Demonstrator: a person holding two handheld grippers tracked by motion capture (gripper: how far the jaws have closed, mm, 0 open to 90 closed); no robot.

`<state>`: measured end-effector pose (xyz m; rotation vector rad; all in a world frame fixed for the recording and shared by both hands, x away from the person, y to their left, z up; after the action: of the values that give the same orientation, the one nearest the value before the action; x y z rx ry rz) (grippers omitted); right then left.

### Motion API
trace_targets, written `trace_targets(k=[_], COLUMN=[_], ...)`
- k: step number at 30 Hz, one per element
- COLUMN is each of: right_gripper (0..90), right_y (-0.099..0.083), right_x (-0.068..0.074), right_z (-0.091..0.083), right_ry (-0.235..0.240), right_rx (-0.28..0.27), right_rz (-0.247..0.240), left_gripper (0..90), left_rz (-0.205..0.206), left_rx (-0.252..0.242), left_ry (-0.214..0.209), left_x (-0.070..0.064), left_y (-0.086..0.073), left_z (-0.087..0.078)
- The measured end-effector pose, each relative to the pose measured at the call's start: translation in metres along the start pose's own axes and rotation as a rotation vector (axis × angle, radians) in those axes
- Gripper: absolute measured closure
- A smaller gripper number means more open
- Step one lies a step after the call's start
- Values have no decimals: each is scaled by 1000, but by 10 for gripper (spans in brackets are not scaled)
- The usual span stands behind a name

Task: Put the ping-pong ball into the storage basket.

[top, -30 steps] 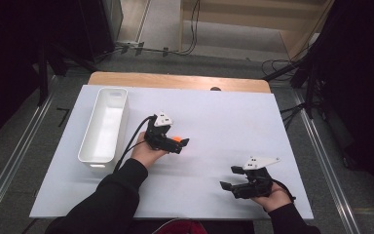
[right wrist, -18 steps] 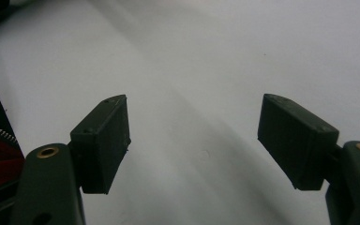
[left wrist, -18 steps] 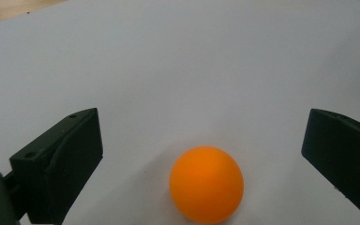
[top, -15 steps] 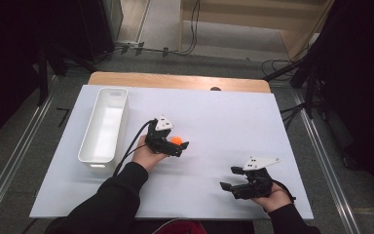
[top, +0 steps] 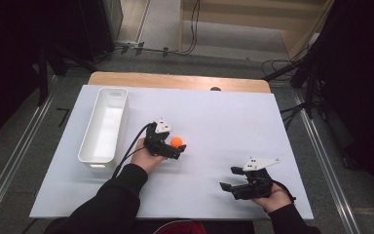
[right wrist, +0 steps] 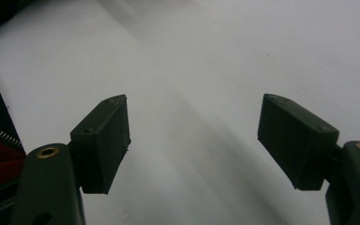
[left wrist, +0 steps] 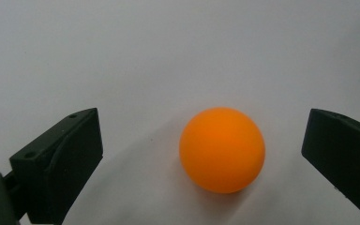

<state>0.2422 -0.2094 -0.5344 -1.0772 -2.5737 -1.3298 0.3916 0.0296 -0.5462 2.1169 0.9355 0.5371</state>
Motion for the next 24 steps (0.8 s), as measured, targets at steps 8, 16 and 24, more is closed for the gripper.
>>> trace_targets(k=[8,16,24], right_gripper=[241,240,240], right_y=[-1,-3,-3], right_x=[0,1,1], right_z=[-1,0,0], right_ry=[-1,-4,-8], right_rx=[9,16,19], right_rz=[-6,-13,-6], left_gripper=[0,14,148], left_rz=[16,85,74], left_rx=[23,40,44], left_ry=[11,30,42], left_x=[-1,-6,-5], left_y=[-3,-4,-4], left_z=[3,6,6])
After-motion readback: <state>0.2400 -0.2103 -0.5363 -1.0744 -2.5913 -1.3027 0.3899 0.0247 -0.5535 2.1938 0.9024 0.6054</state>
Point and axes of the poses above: each handheld gripper's, and its own axes: z roughly forward along the jaws, y roughly out of its top, x roughly to its left, the point moved 6 cm from there along z, roughly forward along the jaws, and after that the axes turned 12 degrees about y, right-handed, at the moved point
